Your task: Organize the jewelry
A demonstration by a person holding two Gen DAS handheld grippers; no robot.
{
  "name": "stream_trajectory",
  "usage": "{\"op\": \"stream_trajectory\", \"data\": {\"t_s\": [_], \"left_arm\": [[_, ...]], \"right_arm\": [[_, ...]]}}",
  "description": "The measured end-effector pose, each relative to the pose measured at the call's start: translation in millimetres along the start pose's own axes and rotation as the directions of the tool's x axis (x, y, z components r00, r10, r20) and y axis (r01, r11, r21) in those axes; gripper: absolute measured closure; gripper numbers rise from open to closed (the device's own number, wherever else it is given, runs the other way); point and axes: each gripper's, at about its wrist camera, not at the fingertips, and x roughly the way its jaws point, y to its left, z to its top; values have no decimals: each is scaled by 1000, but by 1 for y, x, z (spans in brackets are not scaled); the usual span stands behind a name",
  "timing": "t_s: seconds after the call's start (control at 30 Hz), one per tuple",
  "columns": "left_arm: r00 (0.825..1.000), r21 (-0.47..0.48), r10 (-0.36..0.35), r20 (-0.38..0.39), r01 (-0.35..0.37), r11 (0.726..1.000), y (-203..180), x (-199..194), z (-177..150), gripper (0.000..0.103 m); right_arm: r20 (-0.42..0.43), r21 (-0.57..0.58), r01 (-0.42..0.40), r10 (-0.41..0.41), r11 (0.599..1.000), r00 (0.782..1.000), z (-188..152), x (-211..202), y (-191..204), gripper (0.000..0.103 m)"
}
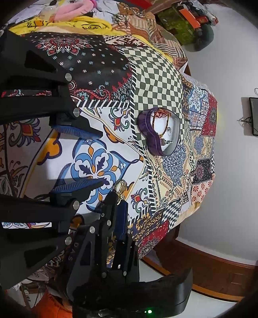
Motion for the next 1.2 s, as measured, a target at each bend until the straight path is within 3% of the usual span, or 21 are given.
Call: {"op": "stream_trajectory", "data": {"t_s": [0.07, 0.1, 0.43, 0.53, 0.6, 0.87, 0.93, 1.0, 1.13, 1.2], "left_arm": [[1000, 2, -4, -1, 4, 1000, -1, 1, 0, 62], [1000, 1, -7, -2, 7, 1000, -1, 1, 0, 62], [1000, 0, -28, 2, 28, 1000, -7, 5, 5, 62], [999, -10, -32, 2, 32, 999, -4, 5, 3, 62], [1000, -15, -28, 0, 28, 999, -1, 4, 2, 62], [1000, -31, -14, 1, 14, 999, 13, -1, -3, 62], [1000, -33, -12, -1, 12, 999, 14, -1, -4, 62], [1000, -31, -11, -4, 11, 999, 13, 0, -4, 63], [1000, -28, -18, -2, 18, 999, 11, 1, -4, 62], [1000, -26, -21, 0, 21, 999, 10, 2, -3, 62]], "right_arm": [[5, 6, -5, 5, 1000, 1000, 0, -1, -1, 87], [12, 12, -7, 6, 1000, 1000, 0, -2, -3, 96], [47, 42, 12, -14, 999, 999, 2, -21, -14, 95], [29, 22, -25, 24, 999, 999, 4, -21, -9, 80], [31, 2, -34, 33, 999, 999, 5, -20, -4, 62], [-41, -51, -6, 4, 999, 999, 6, 8, 5, 62], [-40, -56, 2, -4, 998, 999, 7, 9, 4, 69], [-45, -64, 2, -4, 998, 999, 8, 9, 4, 86], [-34, -55, 13, -15, 998, 999, 7, 7, 1, 88], [-21, -38, 15, -16, 999, 1000, 7, 3, -2, 95]]}}
